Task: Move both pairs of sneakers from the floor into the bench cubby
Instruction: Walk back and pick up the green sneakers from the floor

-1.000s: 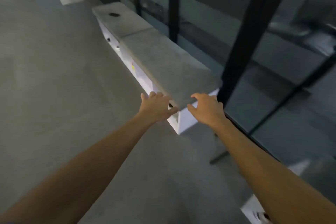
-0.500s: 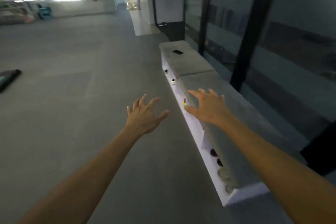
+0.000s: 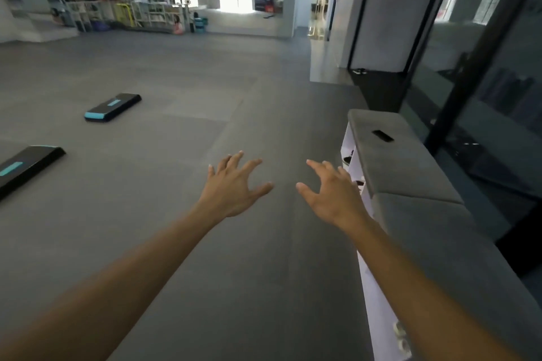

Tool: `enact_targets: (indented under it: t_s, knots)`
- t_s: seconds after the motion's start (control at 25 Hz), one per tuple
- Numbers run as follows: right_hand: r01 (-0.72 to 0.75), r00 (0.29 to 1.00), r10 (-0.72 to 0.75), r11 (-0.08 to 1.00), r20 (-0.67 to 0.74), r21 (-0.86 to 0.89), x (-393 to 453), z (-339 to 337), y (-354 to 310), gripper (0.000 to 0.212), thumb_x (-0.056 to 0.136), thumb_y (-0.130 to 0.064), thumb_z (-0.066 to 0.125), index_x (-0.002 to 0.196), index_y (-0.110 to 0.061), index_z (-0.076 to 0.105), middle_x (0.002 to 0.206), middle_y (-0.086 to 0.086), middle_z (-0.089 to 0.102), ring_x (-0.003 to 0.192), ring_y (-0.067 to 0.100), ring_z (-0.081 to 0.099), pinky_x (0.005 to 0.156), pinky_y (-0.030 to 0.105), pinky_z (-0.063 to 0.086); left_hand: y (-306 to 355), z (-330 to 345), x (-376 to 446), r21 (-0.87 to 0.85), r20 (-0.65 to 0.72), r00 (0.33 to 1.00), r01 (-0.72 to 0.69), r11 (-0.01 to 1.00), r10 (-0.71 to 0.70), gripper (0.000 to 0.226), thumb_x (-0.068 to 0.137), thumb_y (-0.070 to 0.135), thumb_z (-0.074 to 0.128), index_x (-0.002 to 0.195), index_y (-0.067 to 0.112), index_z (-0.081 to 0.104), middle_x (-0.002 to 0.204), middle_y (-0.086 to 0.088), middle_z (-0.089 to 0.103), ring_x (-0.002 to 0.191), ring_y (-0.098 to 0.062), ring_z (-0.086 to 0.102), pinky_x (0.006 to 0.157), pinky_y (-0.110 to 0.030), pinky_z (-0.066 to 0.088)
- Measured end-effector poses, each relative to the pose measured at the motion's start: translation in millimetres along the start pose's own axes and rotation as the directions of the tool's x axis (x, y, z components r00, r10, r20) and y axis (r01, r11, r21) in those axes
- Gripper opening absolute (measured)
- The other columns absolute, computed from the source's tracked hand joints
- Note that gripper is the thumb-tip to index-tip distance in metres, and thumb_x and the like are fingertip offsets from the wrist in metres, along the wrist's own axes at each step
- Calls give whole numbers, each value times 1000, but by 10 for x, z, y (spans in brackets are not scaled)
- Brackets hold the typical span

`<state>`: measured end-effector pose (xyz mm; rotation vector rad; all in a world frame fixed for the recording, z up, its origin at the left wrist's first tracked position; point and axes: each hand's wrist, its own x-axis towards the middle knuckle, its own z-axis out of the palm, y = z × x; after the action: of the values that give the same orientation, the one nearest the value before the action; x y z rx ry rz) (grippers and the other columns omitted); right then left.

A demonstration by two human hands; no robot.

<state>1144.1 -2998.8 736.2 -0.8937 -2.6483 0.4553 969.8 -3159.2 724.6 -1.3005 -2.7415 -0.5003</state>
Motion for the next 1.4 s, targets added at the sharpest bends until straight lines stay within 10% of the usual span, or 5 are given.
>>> enact_targets:
  t_s: [0.92,1.4]
  knots:
    - [-102,995,101,984,16,147,7239,1390,2086,68,96,-61,49,157,-40,26,167,1,22,155,27,10,121,55,19,-671,2145,7267,-235,130,991,63,970,-33,83,78,89,24,150,48,30,164,0,20,149,-28,19,119,-55,17]
    - [-255,965,260,955,-18,152,11027,1882,2917,68,96,-63,47,156,-39,27,167,0,24,153,30,16,120,48,23,-881,2918,11693,-182,211,962,-138,974,176,77,84,84,31,152,47,26,165,2,19,149,-25,18,119,-53,18]
